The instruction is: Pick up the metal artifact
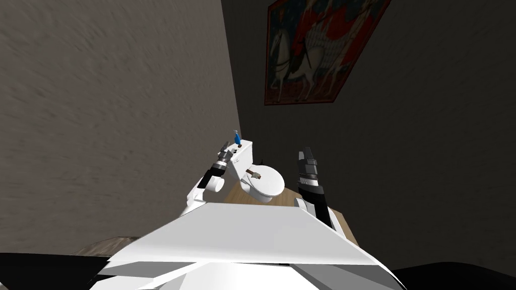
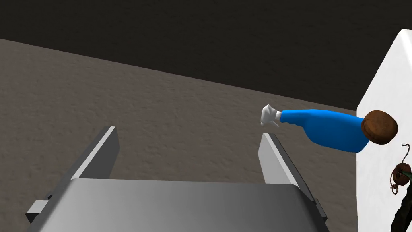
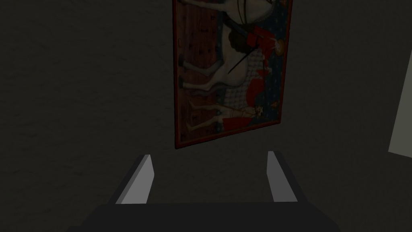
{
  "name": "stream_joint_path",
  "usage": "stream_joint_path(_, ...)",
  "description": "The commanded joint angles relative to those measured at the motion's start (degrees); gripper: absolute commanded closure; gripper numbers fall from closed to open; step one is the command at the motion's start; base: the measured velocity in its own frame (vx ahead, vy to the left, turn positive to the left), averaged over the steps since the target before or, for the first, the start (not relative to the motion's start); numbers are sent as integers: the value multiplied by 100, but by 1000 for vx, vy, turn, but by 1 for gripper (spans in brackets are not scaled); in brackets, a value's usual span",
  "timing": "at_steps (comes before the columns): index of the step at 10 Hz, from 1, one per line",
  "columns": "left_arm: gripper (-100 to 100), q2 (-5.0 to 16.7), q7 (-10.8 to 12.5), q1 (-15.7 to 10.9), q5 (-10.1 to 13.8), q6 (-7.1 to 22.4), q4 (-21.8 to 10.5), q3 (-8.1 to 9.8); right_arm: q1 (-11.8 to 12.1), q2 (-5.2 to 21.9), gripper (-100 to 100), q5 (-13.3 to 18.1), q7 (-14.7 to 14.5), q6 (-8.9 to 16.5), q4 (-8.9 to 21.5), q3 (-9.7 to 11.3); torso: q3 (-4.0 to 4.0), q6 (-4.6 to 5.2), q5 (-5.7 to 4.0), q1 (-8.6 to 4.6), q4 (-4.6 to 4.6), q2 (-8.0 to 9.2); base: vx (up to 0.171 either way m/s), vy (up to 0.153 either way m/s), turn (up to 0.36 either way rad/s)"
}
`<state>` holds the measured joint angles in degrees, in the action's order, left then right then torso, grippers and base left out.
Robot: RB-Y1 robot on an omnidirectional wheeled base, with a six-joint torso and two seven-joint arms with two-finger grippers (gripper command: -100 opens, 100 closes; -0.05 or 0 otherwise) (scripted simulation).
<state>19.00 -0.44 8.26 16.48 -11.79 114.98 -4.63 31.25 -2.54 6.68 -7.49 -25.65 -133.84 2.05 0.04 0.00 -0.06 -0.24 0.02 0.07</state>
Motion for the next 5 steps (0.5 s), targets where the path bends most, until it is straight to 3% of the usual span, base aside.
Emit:
stream_joint_path(1,-100,194,99,-286,187,286,-286,-20,0,0,0,0,0,0,0,0,0,0,0,0,0,0,-27,-77,33)
stream_joint_path(2,-100,194,99,-292,187,406,-382,-20,0,0,0,0,0,0,0,0,-1,1,0,-5,0,-1,-19,-64,17)
stream_joint_path(3,-100,367,190,-535,359,608,-576,-28,0,0,0,0,0,0,0,0,-1,-1,0,0,-1,-2,-20,-73,30)
stream_joint_path(4,-100,367,190,-540,359,719,-679,-28,0,0,0,0,0,0,0,0,-2,0,0,-2,-1,-3,-26,-62,22)
stream_joint_path(5,-100,534,280,-795,531,936,-867,-35,0,0,0,0,0,0,0,0,-1,0,0,2,-1,-2,-32,-65,33)
